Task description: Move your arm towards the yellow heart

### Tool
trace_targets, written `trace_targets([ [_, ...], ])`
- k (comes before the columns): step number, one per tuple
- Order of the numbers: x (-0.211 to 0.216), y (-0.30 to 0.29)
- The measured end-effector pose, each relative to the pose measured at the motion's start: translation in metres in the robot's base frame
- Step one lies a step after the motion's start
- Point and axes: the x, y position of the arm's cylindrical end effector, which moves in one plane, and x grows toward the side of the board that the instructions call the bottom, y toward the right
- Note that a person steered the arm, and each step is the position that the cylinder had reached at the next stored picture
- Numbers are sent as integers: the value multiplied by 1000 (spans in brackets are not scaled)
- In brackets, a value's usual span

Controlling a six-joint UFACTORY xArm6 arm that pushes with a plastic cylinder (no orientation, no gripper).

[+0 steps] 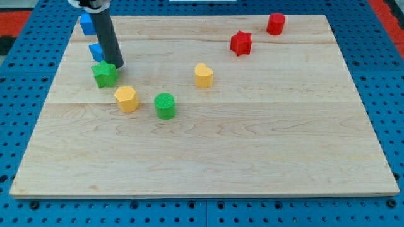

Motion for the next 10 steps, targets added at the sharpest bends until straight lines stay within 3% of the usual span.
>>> trace_targets([
  [2,14,4],
  [4,6,68],
  [10,5,89],
])
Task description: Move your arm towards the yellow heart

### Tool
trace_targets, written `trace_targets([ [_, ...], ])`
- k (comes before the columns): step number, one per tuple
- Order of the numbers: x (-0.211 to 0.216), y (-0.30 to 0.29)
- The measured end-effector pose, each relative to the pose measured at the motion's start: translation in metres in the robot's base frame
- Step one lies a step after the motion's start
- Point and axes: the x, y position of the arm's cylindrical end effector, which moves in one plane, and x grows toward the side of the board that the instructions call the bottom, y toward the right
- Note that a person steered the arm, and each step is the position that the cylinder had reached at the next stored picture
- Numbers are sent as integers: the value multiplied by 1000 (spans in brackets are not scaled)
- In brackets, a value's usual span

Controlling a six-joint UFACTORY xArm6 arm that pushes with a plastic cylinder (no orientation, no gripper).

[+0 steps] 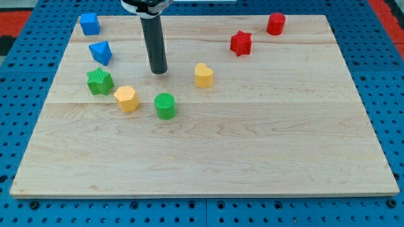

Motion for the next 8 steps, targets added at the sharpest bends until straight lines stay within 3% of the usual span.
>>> trace_targets([
  [6,0,19],
  [8,-6,-14],
])
